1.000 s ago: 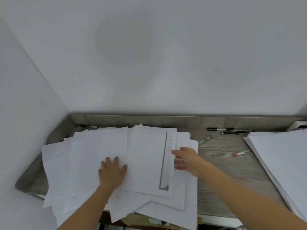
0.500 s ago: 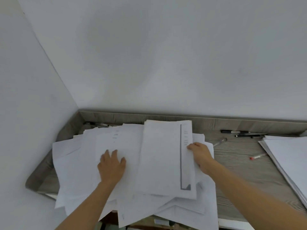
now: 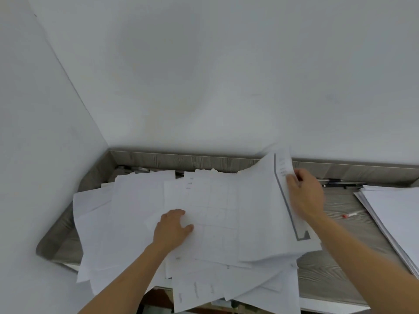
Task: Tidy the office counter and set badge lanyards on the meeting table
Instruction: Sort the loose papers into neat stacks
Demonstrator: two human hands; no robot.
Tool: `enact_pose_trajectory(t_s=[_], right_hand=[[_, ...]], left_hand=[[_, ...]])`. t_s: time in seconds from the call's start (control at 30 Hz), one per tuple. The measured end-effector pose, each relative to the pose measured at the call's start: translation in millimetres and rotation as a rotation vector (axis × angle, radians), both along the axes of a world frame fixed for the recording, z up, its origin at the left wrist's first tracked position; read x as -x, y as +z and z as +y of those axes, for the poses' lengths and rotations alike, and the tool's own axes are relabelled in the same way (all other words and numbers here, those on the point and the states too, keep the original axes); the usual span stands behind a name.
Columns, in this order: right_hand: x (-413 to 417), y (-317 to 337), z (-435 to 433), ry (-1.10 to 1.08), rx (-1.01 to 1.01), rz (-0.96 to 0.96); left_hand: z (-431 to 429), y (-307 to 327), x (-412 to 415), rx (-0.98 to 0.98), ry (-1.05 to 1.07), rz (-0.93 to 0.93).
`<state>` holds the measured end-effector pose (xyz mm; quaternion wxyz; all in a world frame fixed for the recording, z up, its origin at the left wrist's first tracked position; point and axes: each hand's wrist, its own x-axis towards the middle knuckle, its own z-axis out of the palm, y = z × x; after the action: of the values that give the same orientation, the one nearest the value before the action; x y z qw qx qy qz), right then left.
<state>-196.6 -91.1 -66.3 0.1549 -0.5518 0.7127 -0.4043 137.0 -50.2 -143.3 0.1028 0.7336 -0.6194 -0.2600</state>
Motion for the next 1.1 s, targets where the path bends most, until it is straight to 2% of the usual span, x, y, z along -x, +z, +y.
enact_pose_trajectory(t_s=[0.07, 0.13, 0.2, 0.27, 0.37, 0.43, 0.57, 0.63, 0.7, 0.77, 0.83, 0.97, 1.03, 1.1], right_hand=[[-2.6, 7.1, -5.3, 0.016, 0.006, -0.190], [-3.7, 5.7, -8.0, 0.010, -0.084, -0.278], [-1.3, -6.0, -6.6, -0.017, -0.204, -0.264], [0.8, -21.7, -3.8, -0.017, -0.317, -0.231], [-4.8, -40.4, 0.4, 0.014, -0.438, -0.144], [-19.0, -47.6, 5.6, 0.069, -0.504, -0.096], [-56.8, -59.2, 22.3, 0.275, -0.578, -0.290], [-63.8, -58.8, 25.7, 0.362, -0.611, -0.328], [-49.4, -55.5, 19.9, 0.288, -0.534, -0.233], [-15.6, -51.3, 11.8, 0.096, -0.479, -0.029], [27.6, -50.1, 7.8, -0.041, -0.542, 0.119], [71.2, -53.9, 16.5, -0.011, -0.784, 0.130], [68.8, -56.2, 22.8, 0.081, -0.769, 0.088], [63.8, -50.0, 25.7, 0.094, -0.658, 0.099]], left_hand=[[-1.6, 4.1, 3.8, 0.106, 0.156, 0.161], [-7.0, 11.1, 3.6, 0.171, 0.394, 0.322], [-16.4, 18.2, 2.2, 0.120, 0.576, 0.500], [-24.6, 20.7, 3.0, 0.029, 0.671, 0.702], [-26.1, 22.8, 11.5, -0.128, 0.651, 0.891], [-23.9, 22.1, 19.7, -0.226, 0.531, 0.879], [-24.1, 20.7, 39.7, -0.260, 0.395, 0.878], [-23.8, 19.9, 45.4, -0.244, 0.374, 0.854], [-21.5, 23.5, 44.0, -0.227, 0.383, 0.877], [-20.8, 28.6, 31.8, -0.207, 0.398, 0.954], [-20.5, 33.9, 15.9, -0.210, 0.410, 1.032], [-19.4, 37.4, -7.3, -0.278, 0.386, 1.097], [-18.8, 35.3, -7.6, -0.280, 0.369, 0.996], [-17.2, 34.7, -7.3, -0.254, 0.350, 0.871]])
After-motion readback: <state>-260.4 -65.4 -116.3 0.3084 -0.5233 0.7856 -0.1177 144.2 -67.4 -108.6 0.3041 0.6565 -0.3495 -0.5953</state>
